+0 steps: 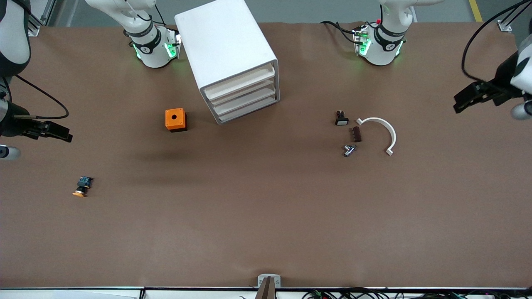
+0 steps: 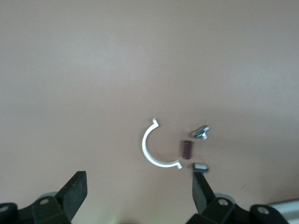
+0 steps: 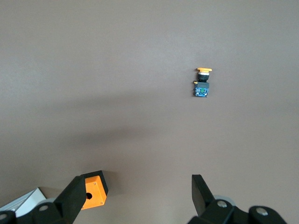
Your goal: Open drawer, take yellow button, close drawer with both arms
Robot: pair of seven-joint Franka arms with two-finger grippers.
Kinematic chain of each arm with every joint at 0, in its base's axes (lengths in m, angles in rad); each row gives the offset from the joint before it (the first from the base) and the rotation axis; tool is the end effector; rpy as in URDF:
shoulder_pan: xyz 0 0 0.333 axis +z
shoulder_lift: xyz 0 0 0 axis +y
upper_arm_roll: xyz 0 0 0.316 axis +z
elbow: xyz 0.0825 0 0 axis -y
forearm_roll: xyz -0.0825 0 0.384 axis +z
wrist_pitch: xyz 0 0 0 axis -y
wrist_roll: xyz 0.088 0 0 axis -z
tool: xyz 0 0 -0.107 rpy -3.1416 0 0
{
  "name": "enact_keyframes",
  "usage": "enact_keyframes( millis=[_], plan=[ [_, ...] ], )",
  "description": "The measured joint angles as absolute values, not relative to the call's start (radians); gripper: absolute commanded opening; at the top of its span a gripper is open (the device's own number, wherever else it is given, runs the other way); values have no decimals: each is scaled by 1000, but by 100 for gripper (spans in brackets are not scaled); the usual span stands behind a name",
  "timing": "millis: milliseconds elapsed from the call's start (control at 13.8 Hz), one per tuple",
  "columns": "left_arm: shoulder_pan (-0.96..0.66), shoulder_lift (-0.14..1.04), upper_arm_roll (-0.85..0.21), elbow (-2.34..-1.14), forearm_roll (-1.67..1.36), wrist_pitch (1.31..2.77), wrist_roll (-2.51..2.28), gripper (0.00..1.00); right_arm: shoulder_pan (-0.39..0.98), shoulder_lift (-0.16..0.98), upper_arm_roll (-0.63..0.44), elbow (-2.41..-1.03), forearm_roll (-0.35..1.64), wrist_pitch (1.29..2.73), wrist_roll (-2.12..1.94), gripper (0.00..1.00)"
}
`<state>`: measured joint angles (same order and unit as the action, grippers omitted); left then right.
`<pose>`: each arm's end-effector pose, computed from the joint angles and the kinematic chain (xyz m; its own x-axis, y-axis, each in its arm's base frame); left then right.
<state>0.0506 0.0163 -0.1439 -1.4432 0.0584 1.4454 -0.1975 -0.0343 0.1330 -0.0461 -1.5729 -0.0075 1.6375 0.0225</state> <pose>0.5448 -0.0433 0.6643 0.9938 0.1109 -0.0025 0.1106 -0.9922 -0.0573 0.5939 -0.0470 0.5526 0.9925 -0.1020 -0.0679 -0.1012 -0.9947 0.0151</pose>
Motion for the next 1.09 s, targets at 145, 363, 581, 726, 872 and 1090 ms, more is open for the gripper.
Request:
enact_keyframes(
  millis=[145, 363, 581, 726, 872, 1090],
  plan=[
    [60, -45, -127, -1502, 56, 1439, -142, 100, -33, 133, -46, -1570, -7, 1638, 24, 100],
    [60, -113, -118, -1590, 40, 1439, -135, 100, -32, 133, -43, -1550, 4, 1639, 28, 100],
    [57, -147, -118, -1644, 36, 1444, -130, 100, -31, 133, -41, -1514, 19, 1634, 28, 100],
    [54, -167, -121, -1671, 35, 1455, -123, 100, -31, 133, -40, -1495, 32, 1610, 29, 100],
    [53, -185, -124, -1690, 35, 1460, -123, 100, -31, 133, -41, -1483, 59, 1545, 36, 100],
    [53, -204, -124, -1711, 35, 1463, -122, 100, -31, 123, -41, -1468, 65, 1475, 62, 100]
  ],
)
